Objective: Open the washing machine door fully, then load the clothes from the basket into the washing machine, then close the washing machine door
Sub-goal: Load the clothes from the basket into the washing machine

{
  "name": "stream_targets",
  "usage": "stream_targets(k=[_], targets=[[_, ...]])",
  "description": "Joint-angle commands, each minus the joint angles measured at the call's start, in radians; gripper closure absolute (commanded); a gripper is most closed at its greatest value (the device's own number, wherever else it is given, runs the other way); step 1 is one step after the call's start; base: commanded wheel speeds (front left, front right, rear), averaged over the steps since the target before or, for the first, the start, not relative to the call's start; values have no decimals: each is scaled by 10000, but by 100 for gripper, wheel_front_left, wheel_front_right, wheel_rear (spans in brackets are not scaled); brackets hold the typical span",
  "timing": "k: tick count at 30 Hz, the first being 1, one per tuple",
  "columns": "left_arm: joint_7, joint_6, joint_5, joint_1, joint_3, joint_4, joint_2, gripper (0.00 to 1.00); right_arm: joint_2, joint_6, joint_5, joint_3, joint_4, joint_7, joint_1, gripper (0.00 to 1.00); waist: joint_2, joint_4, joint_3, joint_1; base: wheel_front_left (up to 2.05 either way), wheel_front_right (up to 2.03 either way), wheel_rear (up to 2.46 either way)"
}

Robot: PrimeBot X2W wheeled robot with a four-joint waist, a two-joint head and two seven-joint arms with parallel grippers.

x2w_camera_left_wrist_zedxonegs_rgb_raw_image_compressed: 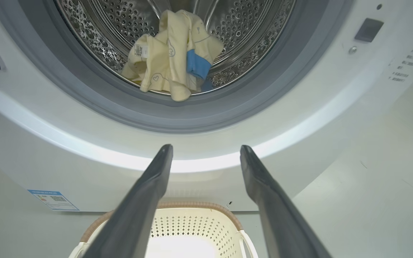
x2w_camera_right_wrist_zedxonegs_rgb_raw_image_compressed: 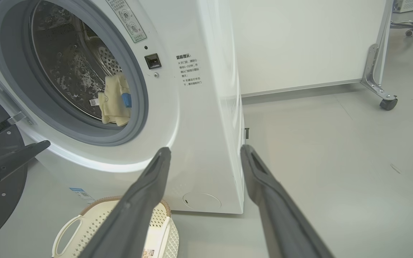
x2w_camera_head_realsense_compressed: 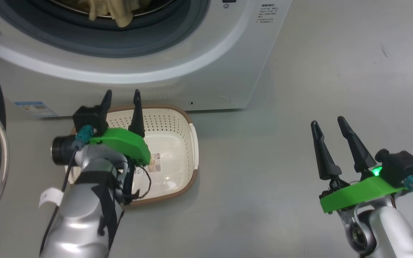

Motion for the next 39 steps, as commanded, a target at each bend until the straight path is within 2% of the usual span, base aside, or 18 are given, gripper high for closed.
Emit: stream_targets(k=[1,8,12,16,20,25,28,39], targets=[[-109,45,5,84,182,-650,252,0,-231,-29,-65,86,-361,-65,67,0,0,85,-91,1,0,0,0],[-109,339,559,2561,497,-3050,251,0,-390,-29,-170,14,-378,-65,305,0,0,250,-541,1,0,0,0],[-110,241,1134,3777,896,-4128,266,0,-445,-29,-260,-47,-366,-65,483,0,0,374,-879,1,0,0,0],[-110,240,1350,4921,1691,-4915,263,0,-446,-29,-316,-113,-375,-65,670,0,0,422,-1272,1,0,0,0],[-110,248,1338,5850,2219,-5360,255,0,-438,-29,-340,-184,-378,-65,877,0,0,461,-1595,1,0,0,0],[-110,375,1123,6492,2442,-5767,253,0,-416,-29,-380,-259,-361,-65,1086,0,0,534,-1904,1,0,0,0],[-110,292,1062,6876,2557,-5876,252,0,-403,-29,-409,-291,-323,-65,1295,0,0,591,-2216,1,0,0,0],[-110,129,1315,7324,2802,-6160,251,0,-374,-29,-474,-219,-334,-65,1511,0,0,481,-2556,1,0,0,0]])
